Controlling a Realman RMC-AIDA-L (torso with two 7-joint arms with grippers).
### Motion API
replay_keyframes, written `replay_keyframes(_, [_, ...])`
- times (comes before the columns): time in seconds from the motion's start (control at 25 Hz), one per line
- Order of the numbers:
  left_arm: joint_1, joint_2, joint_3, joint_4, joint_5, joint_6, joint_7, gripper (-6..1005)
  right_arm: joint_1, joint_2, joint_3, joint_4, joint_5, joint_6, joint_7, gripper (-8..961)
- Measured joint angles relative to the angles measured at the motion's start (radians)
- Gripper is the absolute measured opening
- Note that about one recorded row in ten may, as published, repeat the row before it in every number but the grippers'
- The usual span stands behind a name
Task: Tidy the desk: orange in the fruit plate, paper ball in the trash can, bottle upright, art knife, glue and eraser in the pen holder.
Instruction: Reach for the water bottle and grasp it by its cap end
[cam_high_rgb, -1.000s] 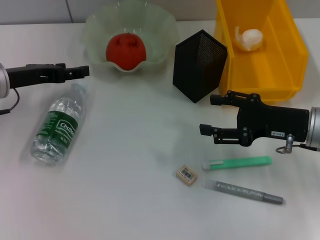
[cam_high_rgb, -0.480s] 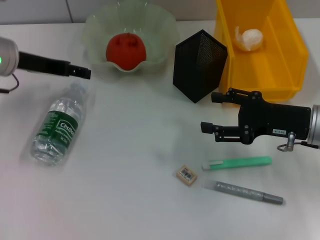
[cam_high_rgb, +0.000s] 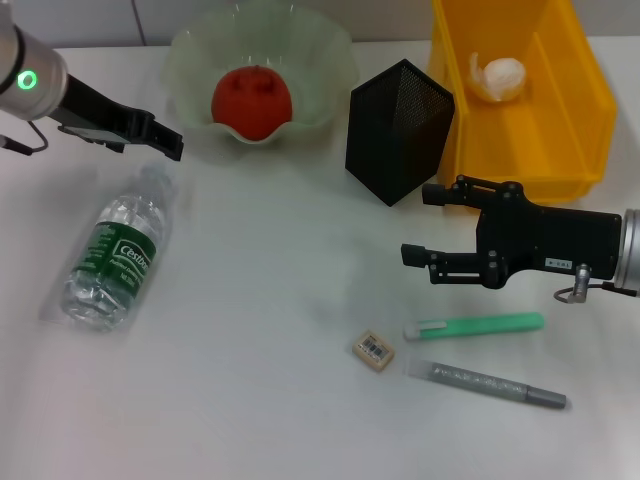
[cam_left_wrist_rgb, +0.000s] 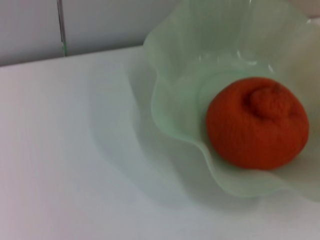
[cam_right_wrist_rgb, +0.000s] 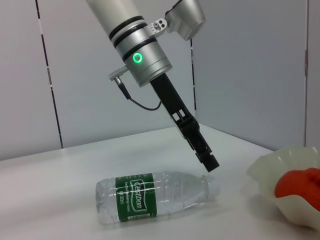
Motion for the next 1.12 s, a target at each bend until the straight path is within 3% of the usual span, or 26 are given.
replay_keyframes(0.36, [-0.073, -0.007, 0.000, -0.064, 0.102, 0.011, -0.060, 809, 0.001, 0.001, -0.004, 0.000, 0.000, 0.000, -0.009, 828])
replay_keyframes(1.12, [-0.071, -0.011, 0.008, -0.110, 0.105, -0.033, -0.050, 755, -0.006, 0.003, -0.001, 0.000, -0.004, -0.004, -0.010, 829])
